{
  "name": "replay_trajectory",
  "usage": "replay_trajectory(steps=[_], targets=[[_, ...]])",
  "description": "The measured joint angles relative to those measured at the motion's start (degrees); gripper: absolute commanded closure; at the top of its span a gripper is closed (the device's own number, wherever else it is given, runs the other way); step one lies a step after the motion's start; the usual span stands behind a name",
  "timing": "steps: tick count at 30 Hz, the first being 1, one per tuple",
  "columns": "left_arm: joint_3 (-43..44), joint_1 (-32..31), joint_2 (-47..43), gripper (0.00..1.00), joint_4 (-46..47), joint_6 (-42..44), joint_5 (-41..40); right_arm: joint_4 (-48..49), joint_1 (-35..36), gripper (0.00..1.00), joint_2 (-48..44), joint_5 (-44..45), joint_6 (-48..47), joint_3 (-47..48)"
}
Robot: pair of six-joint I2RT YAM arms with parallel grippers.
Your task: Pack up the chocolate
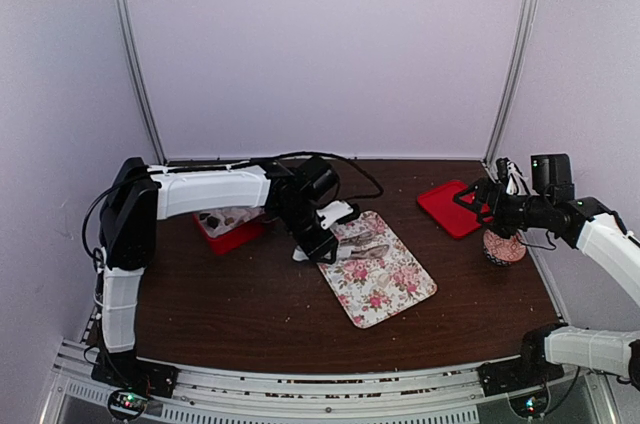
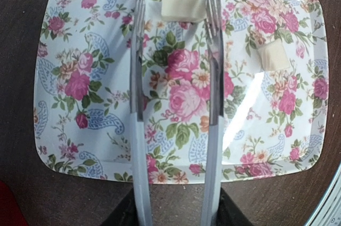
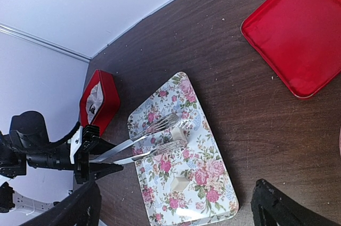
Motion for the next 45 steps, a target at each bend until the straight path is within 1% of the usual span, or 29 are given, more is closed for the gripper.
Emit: replay_trajectory(steps=[7, 15, 20, 25, 29, 36, 41, 45], targets=[[1.6, 0.0, 0.6, 0.69, -1.6, 0.7, -0.3, 0.1, 0.0, 0.00, 0.3, 0.0, 0.0, 0.1], [1.1, 0.4, 0.0, 0.73, -2.5, 0.5, 0.2, 0.2, 0.0, 0.00, 0.7, 0.0, 0.0, 0.1], [-2.2, 2.3, -4.4, 0.74, -2.6, -1.0, 1.4, 0.5, 0.0, 0.00, 0.7, 0.0, 0.0, 0.1], [-5.7, 5.0, -10.9, 0.75, -2.3, -2.6, 2.3, 1.9, 0.0, 0.00, 0.9, -0.3, 0.0, 0.1], [-10.5, 9.6, -17.3, 0.75, -1.2, -4.2, 3.3, 2.9, 0.0, 0.00, 1.9, -1.0, 0.0, 0.1], [-20.1, 22.6, -28.1, 0.74, -0.1, -7.0, 3.9, 4.0, 0.0, 0.00, 2.7, -1.7, 0.2, 0.0], [-23.5, 31.0, -31.3, 0.74, 0.1, -8.7, 4.0, 4.1, 0.0, 0.00, 3.2, -1.7, 0.2, 0.0], [-24.1, 34.3, -31.0, 0.74, 0.2, -9.4, 4.0, 4.1, 0.0, 0.00, 3.2, -1.8, 0.2, -0.1]])
